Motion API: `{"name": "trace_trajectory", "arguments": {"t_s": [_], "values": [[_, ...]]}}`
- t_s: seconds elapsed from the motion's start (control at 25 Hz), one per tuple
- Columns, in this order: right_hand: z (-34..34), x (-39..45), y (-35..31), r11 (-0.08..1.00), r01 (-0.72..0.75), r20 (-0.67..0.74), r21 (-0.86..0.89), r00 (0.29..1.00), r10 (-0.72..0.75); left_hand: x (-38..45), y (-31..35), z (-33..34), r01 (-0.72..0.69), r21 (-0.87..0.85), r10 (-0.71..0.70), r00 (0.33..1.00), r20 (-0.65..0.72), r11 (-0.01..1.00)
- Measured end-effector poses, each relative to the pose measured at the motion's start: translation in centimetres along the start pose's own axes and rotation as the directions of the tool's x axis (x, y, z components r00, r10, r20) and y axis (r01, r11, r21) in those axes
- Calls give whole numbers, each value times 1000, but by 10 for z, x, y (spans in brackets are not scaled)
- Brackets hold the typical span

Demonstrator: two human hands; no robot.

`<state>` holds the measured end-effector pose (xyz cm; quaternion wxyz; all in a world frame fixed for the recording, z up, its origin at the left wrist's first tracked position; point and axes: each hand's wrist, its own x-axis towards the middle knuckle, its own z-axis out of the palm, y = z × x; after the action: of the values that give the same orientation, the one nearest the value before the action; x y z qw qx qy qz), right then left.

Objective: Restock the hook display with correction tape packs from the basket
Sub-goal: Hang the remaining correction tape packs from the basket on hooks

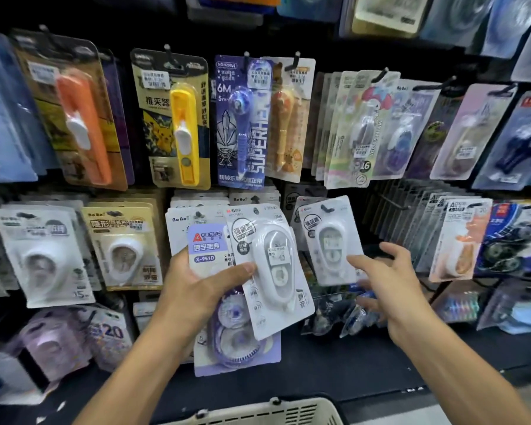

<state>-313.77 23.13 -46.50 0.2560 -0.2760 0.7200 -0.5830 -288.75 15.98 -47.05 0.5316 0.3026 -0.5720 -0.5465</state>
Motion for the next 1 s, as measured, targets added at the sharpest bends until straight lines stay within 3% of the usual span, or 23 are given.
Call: {"name": "trace_trajectory", "arguments": {"t_s": [0.04,0.08,0.16,0.2,0.48,0.64,0.72,1.0], "values": [[5,-6,-1,997,72,42,-27,997,-70,-1,0,2,6,3,-6,1000,7,1000],[10,-12,-1,992,125,177,22,976,-127,-3,0,4,8,1,-8,1000,23,1000],[25,-28,1,989,85,491,120,861,-133,-5,0,7,15,-4,-15,998,63,1000],[32,-32,2,989,70,540,130,832,-130,-5,0,8,31,-7,-30,997,67,999],[25,-18,0,918,90,276,386,938,-208,-3,1,0,125,-68,-127,991,-28,990],[7,-3,10,964,104,8,243,994,-110,1,4,-7,105,-106,-115,989,-89,989],[4,-1,15,965,170,-82,200,984,-157,1,3,-5,100,-125,-112,990,-89,987],[-5,4,16,963,265,-53,59,964,-262,-1,2,-1,87,-163,-97,994,-57,983]]}}
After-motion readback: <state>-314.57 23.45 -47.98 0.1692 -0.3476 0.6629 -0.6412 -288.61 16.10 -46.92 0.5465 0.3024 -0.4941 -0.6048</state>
